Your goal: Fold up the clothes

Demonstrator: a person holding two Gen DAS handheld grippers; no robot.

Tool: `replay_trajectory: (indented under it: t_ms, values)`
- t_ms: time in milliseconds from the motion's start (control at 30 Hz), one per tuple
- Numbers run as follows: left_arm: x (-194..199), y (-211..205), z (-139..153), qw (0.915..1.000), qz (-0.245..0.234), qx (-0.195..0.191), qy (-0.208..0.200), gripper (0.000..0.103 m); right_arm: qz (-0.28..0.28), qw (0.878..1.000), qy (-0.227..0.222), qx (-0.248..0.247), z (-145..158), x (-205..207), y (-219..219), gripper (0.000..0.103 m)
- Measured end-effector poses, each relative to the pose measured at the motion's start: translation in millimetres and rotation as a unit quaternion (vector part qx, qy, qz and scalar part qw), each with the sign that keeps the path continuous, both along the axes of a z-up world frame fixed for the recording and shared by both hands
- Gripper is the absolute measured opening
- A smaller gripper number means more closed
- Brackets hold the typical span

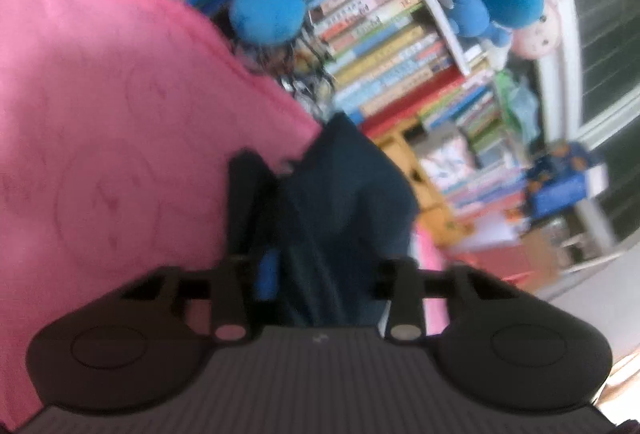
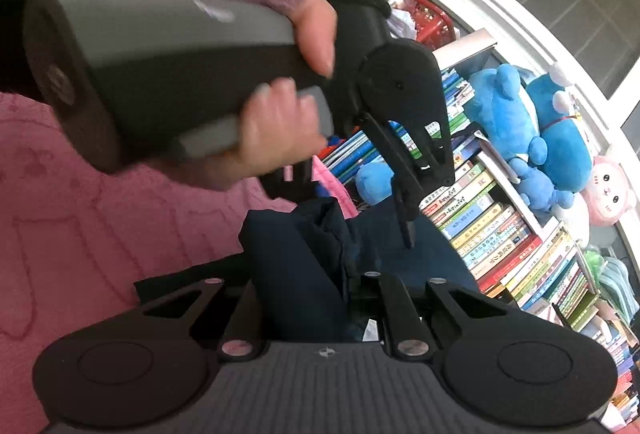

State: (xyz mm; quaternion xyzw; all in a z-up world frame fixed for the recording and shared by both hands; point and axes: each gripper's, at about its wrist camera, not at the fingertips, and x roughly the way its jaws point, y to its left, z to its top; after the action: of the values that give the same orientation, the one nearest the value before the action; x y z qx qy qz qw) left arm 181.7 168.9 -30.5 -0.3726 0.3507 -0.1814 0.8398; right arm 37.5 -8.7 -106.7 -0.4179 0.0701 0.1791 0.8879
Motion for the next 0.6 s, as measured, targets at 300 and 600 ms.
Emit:
replay_trajectory:
  t_ms: [300,600]
  values:
    - [35,14,6,0.9965,0.076,0.030,-0.016,0.008,0.008,1.000,0.010,-0.004,0,2,2,0.013]
    - [-1,-9,41,0.9820,-0.029,0.099,-0.158,0.056,0.009,1.000,0.012,-0.001,-1,-2,2,0.013]
